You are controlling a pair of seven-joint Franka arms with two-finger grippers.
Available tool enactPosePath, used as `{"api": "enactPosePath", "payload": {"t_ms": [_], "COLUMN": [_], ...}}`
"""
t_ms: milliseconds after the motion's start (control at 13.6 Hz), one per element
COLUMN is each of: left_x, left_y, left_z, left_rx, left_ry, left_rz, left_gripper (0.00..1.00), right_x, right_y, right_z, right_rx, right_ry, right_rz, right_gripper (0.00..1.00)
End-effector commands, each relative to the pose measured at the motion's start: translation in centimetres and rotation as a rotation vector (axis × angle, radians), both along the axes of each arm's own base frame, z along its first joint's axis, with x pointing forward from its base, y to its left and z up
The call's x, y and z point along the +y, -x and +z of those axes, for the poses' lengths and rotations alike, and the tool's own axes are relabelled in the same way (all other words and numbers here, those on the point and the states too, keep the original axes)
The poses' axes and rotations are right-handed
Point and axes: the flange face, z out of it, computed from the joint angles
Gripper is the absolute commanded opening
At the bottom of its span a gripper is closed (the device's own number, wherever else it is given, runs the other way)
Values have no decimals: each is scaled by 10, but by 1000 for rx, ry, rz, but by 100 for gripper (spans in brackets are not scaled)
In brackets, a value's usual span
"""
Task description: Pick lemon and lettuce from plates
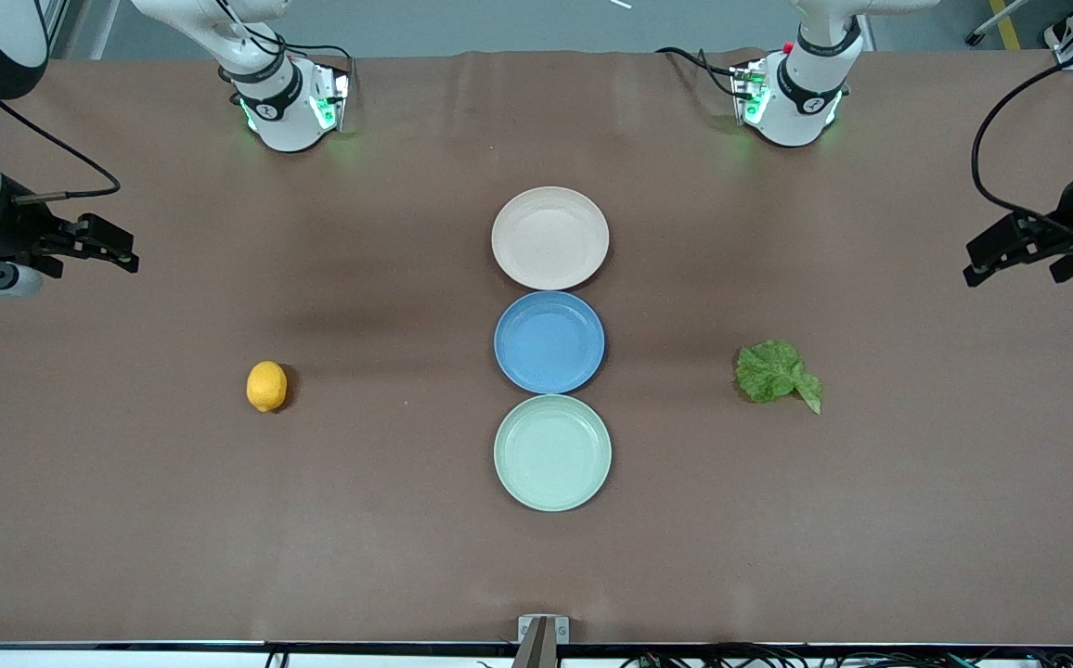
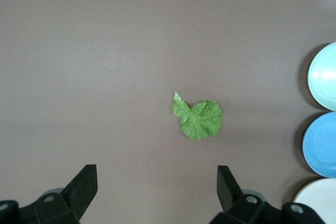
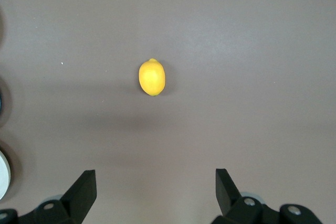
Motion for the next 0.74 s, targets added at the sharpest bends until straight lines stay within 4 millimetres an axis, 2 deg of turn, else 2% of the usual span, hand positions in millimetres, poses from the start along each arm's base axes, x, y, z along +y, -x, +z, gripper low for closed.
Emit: {"api": "enactPosePath", "payload": {"t_ms": [0, 221, 368, 662], "left_x": [-1, -7, -6, -4], "left_y": [11, 11, 11, 13], "left_z": [14, 12, 13, 12], "left_rx": [8, 12, 9, 15], "left_ry": [5, 5, 8, 9], "left_rz": [-15, -28, -23, -25], "left_gripper": [100, 100, 100, 100], "right_x": [-1, -1, -1, -7], "right_y": [12, 15, 23, 23], "right_z": [1, 4, 3, -1], "right_rx": [-12, -17, -20, -28], "right_ry": [18, 13, 10, 5], "right_rz": [-12, -14, -16, -27], "right_gripper": [100, 100, 100, 100]}}
